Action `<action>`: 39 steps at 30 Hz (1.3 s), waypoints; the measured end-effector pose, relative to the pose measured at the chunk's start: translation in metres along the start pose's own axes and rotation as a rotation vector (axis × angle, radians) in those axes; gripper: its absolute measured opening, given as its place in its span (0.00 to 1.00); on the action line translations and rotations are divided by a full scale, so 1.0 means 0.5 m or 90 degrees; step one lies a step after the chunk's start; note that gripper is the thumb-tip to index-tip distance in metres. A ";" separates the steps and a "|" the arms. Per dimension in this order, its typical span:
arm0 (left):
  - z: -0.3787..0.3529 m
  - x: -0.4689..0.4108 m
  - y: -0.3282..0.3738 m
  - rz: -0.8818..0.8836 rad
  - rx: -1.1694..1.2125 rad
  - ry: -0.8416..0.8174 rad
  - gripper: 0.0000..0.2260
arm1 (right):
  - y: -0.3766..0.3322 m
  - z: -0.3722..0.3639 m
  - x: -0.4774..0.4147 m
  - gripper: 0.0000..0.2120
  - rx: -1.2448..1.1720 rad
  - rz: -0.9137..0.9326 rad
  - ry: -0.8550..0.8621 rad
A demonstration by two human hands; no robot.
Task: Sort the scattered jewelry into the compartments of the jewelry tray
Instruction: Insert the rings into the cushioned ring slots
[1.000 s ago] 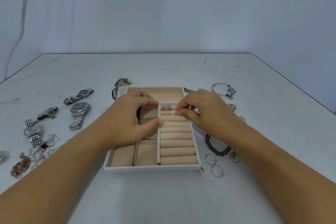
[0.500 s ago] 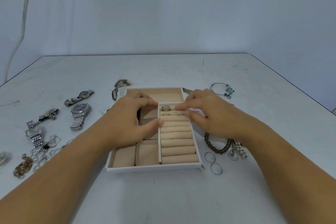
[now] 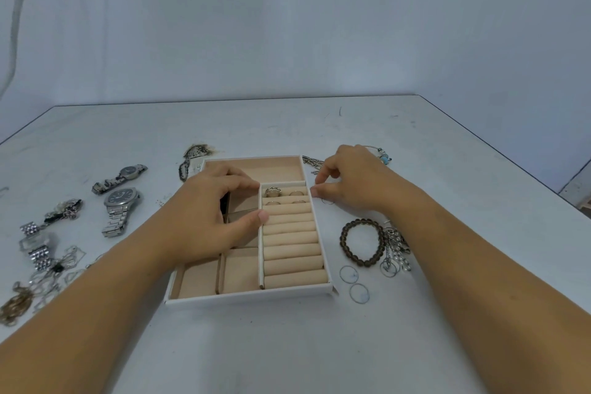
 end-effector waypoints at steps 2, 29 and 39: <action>0.000 0.000 0.001 0.001 0.006 0.002 0.25 | -0.005 -0.001 0.000 0.10 -0.010 0.000 0.001; -0.068 -0.174 0.152 -0.016 -0.047 -0.167 0.15 | 0.077 0.102 0.068 0.04 -0.187 -0.013 0.029; -0.093 -0.211 0.152 0.041 -0.188 -0.289 0.16 | 0.076 0.100 0.063 0.03 -0.204 0.005 0.015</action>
Point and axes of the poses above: each hand's wrist, its own x-axis away from the middle knuckle, its own z-axis out of the back of the hand, y = z × x, the point moved 5 cm from there along -x, towards the middle knuckle, and after that the axes turned 12 degrees about -x, right-handed, at the moved point
